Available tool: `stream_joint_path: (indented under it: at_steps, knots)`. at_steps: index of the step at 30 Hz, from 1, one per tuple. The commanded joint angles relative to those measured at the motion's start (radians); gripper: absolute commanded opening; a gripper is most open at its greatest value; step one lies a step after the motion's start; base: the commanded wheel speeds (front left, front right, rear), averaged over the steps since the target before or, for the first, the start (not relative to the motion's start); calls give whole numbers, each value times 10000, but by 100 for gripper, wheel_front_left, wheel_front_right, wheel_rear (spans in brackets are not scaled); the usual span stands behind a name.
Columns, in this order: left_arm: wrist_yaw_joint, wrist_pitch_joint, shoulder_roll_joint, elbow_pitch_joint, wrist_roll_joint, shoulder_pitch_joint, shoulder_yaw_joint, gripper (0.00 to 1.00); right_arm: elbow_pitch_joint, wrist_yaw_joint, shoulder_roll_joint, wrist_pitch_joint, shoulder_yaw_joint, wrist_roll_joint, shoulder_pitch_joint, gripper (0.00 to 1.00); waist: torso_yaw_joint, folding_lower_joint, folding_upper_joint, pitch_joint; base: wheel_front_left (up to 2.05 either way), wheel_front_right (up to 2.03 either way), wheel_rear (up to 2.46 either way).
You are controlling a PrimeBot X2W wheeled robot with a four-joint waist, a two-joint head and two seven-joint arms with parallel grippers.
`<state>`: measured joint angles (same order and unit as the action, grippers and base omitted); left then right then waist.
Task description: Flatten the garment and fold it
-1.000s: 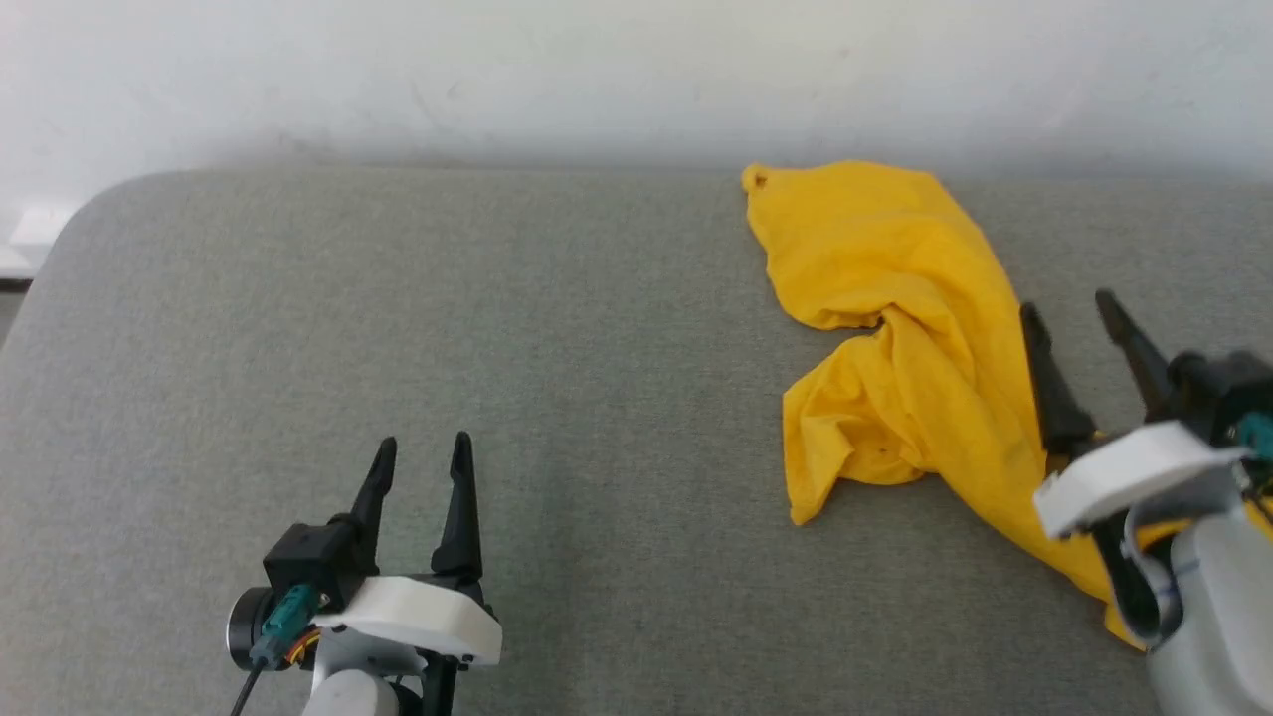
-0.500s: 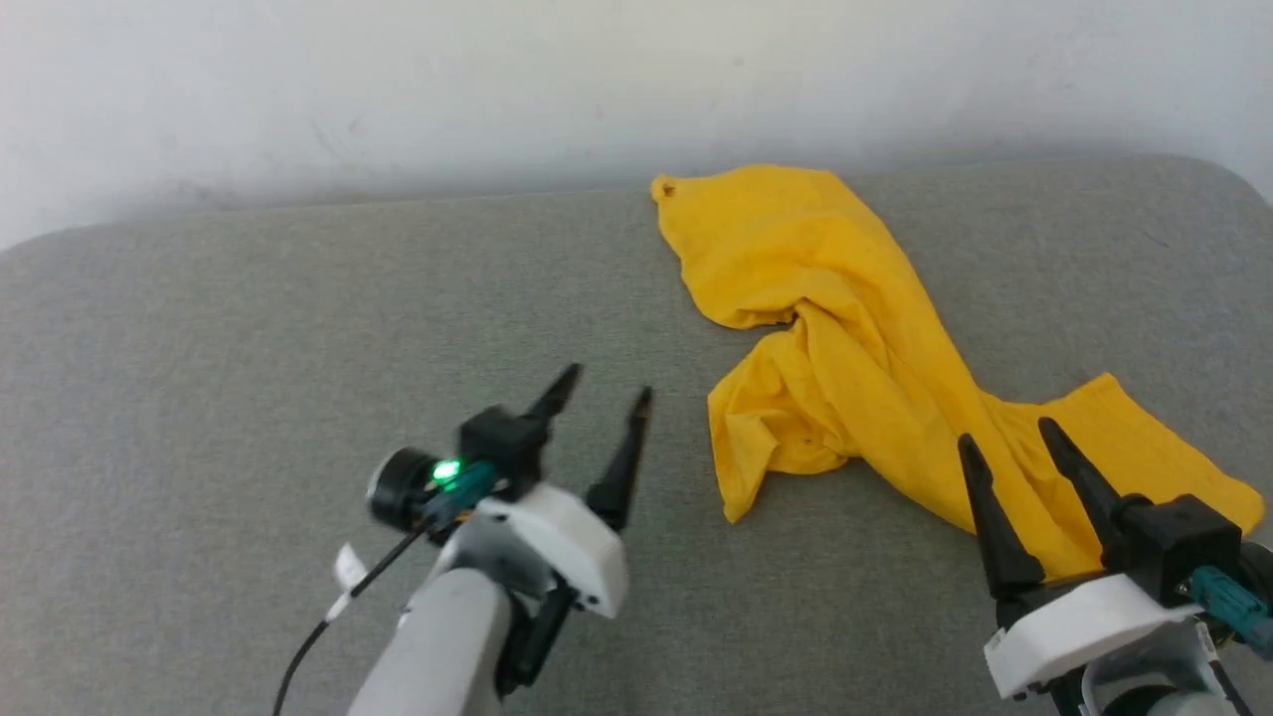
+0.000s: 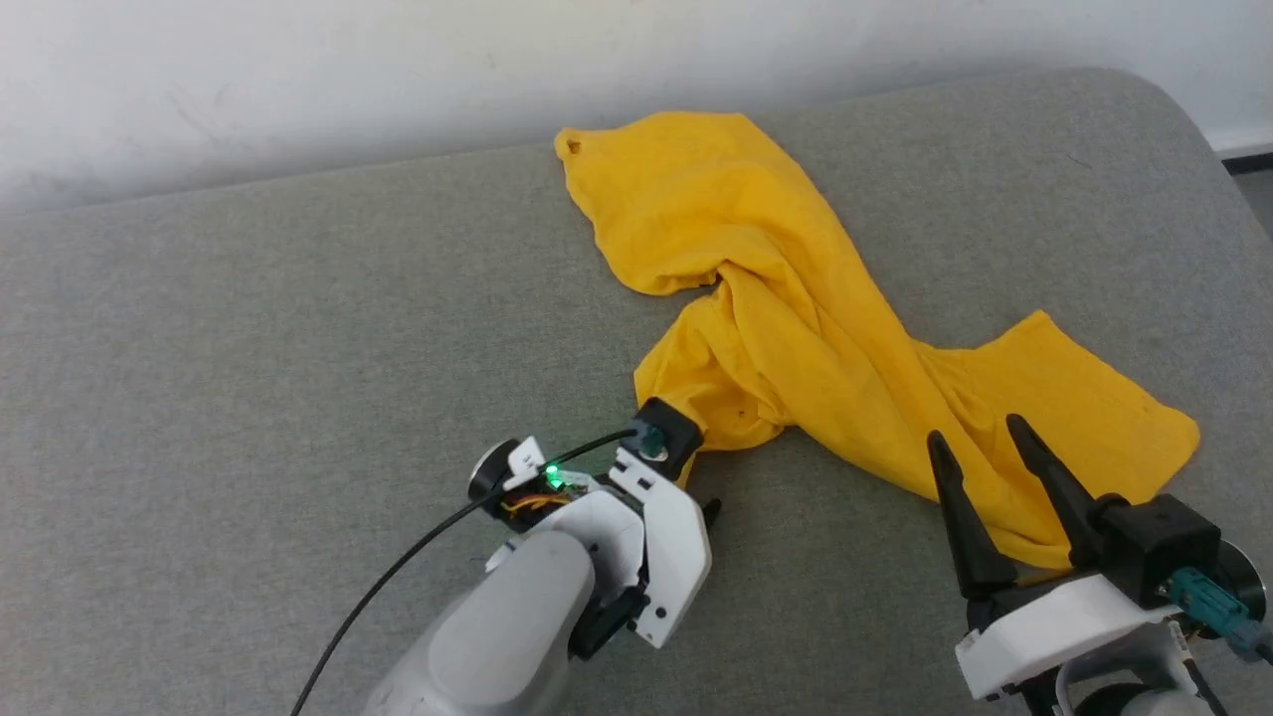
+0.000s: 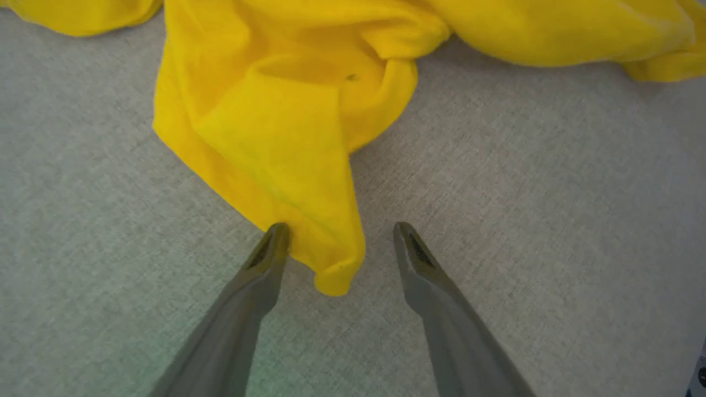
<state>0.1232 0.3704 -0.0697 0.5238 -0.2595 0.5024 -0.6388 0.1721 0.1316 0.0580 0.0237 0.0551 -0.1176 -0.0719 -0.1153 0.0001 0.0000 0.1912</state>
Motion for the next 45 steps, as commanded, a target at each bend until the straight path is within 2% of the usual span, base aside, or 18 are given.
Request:
stream_joint_path:
  at_steps: [1, 8, 9, 10, 11, 12, 14, 17, 20, 24, 30, 34, 35, 37, 42, 43, 44, 45]
  knots:
    - [67, 244, -48, 160, -157, 186, -244, 100, -63, -9, -36, -88, 25, -62, 142, 100, -327, -1, 0, 341, 0, 0, 0]
    - [72, 1675, -449, 593, -1083, 540, -2163, 100, -460, -9, -67, -347, -12, -170, 312, 100, -368, -1, 0, 422, 0, 0, 0]
    - [72, 1773, -510, 570, -1248, 559, -2335, 88, -506, -9, -69, -375, 0, -212, 341, 100, -351, -1, 0, 416, 0, 0, 0]
    - [73, 1780, -567, 516, -1417, 582, -2446, 45, -549, -9, -71, -393, -6, -233, 365, 100, -322, -1, 0, 404, 0, 0, 0]
    - [73, 1644, -621, 441, -1561, 611, -2432, 20, -582, -9, -72, -416, -13, -250, 388, 100, -281, -1, 0, 388, 0, 0, 0]
    - [73, 1415, -673, 371, -1639, 657, -2332, 0, -610, -9, -73, -445, -27, -295, 399, 100, -228, -1, 0, 361, 0, 0, 0]
    - [-4, 909, -792, 217, -1680, 729, -2109, 0, -661, -9, -74, -475, -83, -354, 390, 100, -117, -1, 0, 288, 0, 0, 0]
    - [-424, 20, -1057, -328, -1699, 714, -1623, 0, -729, -9, -75, -486, -99, -461, 354, 100, 26, -1, 0, 118, 0, 0, 0]
    - [-1024, -753, -1505, -1450, -1751, 505, -981, 0, -737, -9, -76, -449, -110, -461, 273, 100, 259, -1, 0, -66, 0, 0, 0]
    - [-2082, -1154, -2593, -3280, -1721, -238, -48, 0, -691, -9, -76, -374, -168, -454, 138, 100, 597, -1, 0, -273, 0, 0, 0]
    - [-4024, -875, -4492, -5650, -1926, -2437, 1647, 0, -510, -9, -77, -284, -486, -450, -70, 100, 1068, -1, 0, -414, 0, 0, 0]
    - [-5168, -811, -5139, -6230, -2458, -4235, 2794, 0, -392, -9, -77, -228, -587, -455, -166, 100, 1300, -1, 0, -417, 0, 0, 0]
    - [-5315, -828, -5180, -6204, -2646, -4642, 2991, 0, -366, -9, -77, -209, -595, -458, -179, 100, 1345, -1, 0, -420, 0, 0, 0]
    - [-5309, -1059, -5059, -5923, -3152, -5239, 3310, 0, -316, -9, -77, -174, -639, -459, -197, 100, 1444, -1, 0, -418, 0, 0, 0]
    - [-4704, -1755, -4448, -4757, -3971, -5600, 3468, 0, -234, -9, -77, -51, -721, -380, -199, 100, 1623, -1, 0, -571, 0, 0, 0]
    - [-4593, -1849, -4347, -4593, -4087, -5578, 3484, 4, -209, -9, -77, -17, -742, -372, -224, 100, 1653, -1, 0, -630, 0, 0, 0]
    - [-4518, -1909, -4258, -4474, -4189, -5547, 3505, 72, -176, -9, -77, 8, -768, -349, -260, 100, 1688, -1, 0, -701, 0, 0, 0]
    - [-4490, -1883, -4240, -4369, -4236, -5530, 3501, 100, -141, -9, -77, 36, -800, -337, -306, 100, 1721, -1, 0, -769, 0, 0, 0]
